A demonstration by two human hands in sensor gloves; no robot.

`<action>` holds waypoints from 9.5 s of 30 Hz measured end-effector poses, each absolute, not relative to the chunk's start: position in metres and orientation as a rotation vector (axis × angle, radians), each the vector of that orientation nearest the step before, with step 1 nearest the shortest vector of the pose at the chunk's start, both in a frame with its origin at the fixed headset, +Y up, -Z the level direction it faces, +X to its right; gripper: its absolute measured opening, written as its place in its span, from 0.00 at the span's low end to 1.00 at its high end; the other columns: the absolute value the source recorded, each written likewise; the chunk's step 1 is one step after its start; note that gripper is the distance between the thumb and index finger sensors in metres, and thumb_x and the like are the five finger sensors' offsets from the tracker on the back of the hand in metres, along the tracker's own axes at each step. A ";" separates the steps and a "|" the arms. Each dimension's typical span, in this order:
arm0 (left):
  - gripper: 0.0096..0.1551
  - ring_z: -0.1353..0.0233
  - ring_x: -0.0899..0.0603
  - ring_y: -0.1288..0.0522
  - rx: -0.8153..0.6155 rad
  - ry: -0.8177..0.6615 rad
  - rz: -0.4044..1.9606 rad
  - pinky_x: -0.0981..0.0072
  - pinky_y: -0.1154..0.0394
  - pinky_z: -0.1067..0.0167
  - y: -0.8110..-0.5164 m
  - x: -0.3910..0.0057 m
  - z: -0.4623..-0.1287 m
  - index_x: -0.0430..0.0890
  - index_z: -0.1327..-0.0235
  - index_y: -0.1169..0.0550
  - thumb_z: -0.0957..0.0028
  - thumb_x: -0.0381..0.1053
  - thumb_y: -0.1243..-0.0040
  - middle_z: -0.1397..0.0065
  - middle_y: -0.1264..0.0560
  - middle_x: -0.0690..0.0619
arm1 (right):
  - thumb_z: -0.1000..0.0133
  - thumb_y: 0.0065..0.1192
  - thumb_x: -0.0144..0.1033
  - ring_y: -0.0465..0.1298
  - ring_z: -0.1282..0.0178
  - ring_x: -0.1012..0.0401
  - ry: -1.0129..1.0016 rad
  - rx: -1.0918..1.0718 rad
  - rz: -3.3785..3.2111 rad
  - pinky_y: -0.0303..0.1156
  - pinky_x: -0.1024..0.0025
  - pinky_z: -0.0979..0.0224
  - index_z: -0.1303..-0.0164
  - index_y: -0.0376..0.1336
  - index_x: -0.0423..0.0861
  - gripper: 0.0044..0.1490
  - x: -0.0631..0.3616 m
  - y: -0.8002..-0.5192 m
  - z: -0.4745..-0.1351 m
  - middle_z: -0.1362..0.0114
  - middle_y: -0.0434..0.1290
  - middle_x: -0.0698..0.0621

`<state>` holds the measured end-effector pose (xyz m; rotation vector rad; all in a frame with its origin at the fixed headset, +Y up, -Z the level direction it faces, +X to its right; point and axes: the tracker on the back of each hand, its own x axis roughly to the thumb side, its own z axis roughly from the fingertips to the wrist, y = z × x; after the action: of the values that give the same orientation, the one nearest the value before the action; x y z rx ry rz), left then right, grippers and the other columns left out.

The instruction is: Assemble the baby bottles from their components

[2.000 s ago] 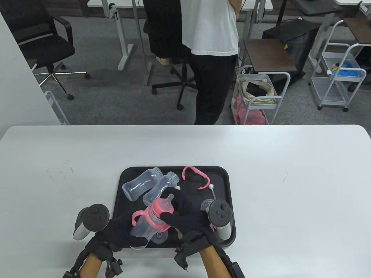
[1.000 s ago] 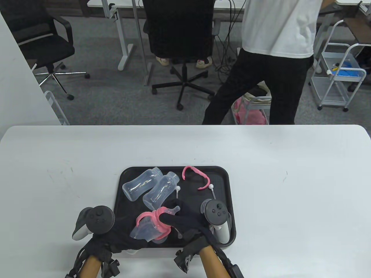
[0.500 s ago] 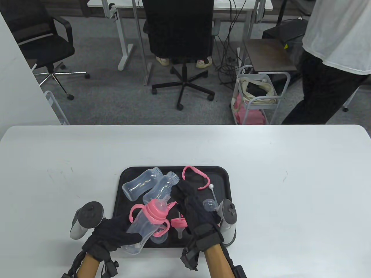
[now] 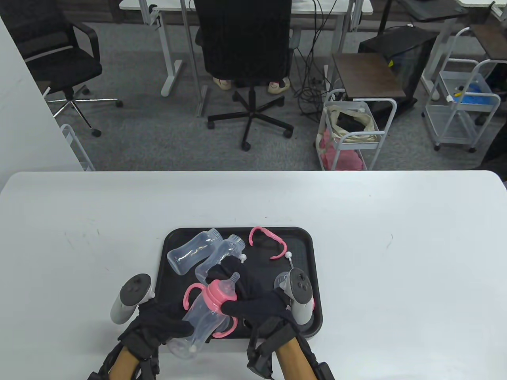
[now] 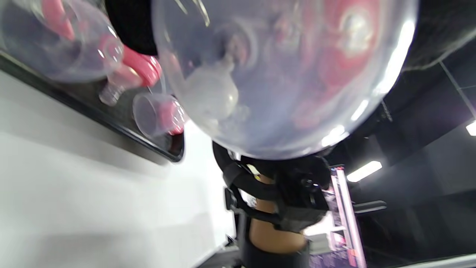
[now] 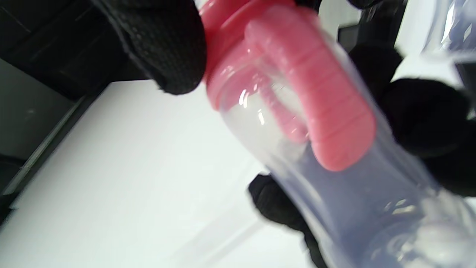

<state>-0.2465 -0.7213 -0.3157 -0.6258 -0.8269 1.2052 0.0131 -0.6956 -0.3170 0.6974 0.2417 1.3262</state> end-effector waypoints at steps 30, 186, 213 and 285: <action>0.61 0.35 0.47 0.15 0.123 -0.526 0.404 0.46 0.26 0.30 -0.691 -0.229 -0.290 0.45 0.18 0.35 0.58 0.80 0.36 0.26 0.23 0.53 | 0.45 0.70 0.49 0.73 0.19 0.44 -0.077 0.497 1.680 0.65 0.45 0.18 0.19 0.45 0.34 0.57 0.014 -0.701 -0.314 0.18 0.61 0.37; 0.60 0.34 0.48 0.16 0.421 -0.614 0.047 0.48 0.22 0.33 -0.678 -0.216 -0.271 0.57 0.24 0.29 0.74 0.75 0.21 0.30 0.20 0.60 | 0.43 0.64 0.58 0.77 0.43 0.45 0.009 0.791 2.109 0.80 0.58 0.43 0.19 0.44 0.45 0.52 0.026 -0.693 -0.292 0.22 0.58 0.35; 0.62 0.21 0.48 0.25 0.139 -0.300 0.694 0.35 0.28 0.27 -0.686 -0.293 -0.305 0.66 0.17 0.46 0.63 0.77 0.28 0.19 0.32 0.68 | 0.40 0.58 0.65 0.62 0.18 0.37 -0.188 0.434 2.013 0.56 0.28 0.22 0.12 0.45 0.46 0.54 0.107 -0.685 -0.305 0.12 0.51 0.37; 0.70 0.11 0.41 0.41 -0.114 0.260 0.561 0.40 0.38 0.19 -0.751 -0.440 -0.379 0.55 0.14 0.59 0.57 0.73 0.31 0.11 0.48 0.56 | 0.40 0.62 0.60 0.55 0.15 0.33 -0.395 0.055 2.466 0.45 0.24 0.23 0.14 0.52 0.46 0.49 0.156 -0.695 -0.304 0.12 0.53 0.35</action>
<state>-0.4401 -0.7513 -0.3793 -0.1135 0.2600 0.5611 0.1559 -0.6952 -0.3045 0.0549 -0.3954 2.4663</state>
